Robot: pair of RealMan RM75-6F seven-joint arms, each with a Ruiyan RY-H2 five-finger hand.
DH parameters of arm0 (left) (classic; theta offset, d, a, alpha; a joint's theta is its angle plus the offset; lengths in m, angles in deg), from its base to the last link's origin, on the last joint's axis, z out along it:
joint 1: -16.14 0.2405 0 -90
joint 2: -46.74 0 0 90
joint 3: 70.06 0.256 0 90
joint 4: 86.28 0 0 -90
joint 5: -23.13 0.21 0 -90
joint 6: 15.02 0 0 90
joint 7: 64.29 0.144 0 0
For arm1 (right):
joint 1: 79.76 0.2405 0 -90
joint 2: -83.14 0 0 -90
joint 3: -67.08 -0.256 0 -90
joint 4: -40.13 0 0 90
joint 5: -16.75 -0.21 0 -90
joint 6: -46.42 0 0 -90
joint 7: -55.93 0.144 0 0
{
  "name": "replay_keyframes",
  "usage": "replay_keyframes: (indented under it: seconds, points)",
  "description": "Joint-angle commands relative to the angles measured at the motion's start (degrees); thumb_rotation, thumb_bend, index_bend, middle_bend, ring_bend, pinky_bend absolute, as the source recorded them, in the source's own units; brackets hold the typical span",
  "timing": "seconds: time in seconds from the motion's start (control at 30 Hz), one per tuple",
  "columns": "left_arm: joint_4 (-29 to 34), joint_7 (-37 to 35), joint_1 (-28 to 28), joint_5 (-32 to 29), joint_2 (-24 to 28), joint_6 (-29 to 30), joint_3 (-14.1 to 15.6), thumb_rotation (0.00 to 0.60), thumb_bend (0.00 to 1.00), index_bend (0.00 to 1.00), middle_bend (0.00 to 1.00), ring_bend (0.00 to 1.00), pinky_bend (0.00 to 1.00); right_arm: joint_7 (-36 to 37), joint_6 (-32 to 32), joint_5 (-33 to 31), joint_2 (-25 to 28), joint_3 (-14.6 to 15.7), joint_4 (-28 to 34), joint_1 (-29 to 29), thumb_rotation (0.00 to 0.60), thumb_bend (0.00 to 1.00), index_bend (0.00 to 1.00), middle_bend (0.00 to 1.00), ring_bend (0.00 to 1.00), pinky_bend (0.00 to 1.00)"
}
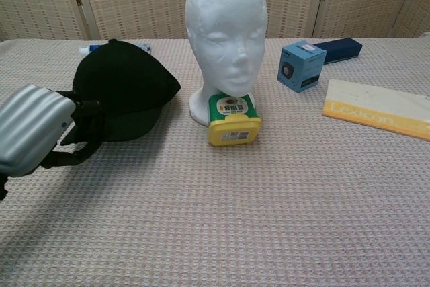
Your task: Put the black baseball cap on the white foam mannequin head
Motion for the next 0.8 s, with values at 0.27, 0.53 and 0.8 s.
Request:
replay_keyframes:
  seconds: [0.27,0.53,0.8]
  points:
    - [14.89,9.73,0.69,1.15,9.43,1.31,-0.05,0.600,0.47,0.61,0.75,0.57,0.75,-0.44,-0.11,0.36,-0.15,0.11,0.14,-0.03,0.600,0.28,0.00,0.00,0.00,0.00]
    - [23.44,16.42,1.41,2.29,14.55,2.34,-0.85,0.600,0.47,0.61,0.75,0.57,0.75,0.23,-0.93,1.07,0.07,0.32,-0.10,-0.30,0.600,0.28,0.00,0.00,0.00,0.00]
    - [27.54,20.29,2.30,3.48,16.71,4.98,-2.65,0.600,0.47,0.60,0.75,0.57,0.75,0.57,-1.58,1.70,0.18,0.52,-0.26,-0.56,0.600,0.28,0.00,0.00,0.00,0.00]
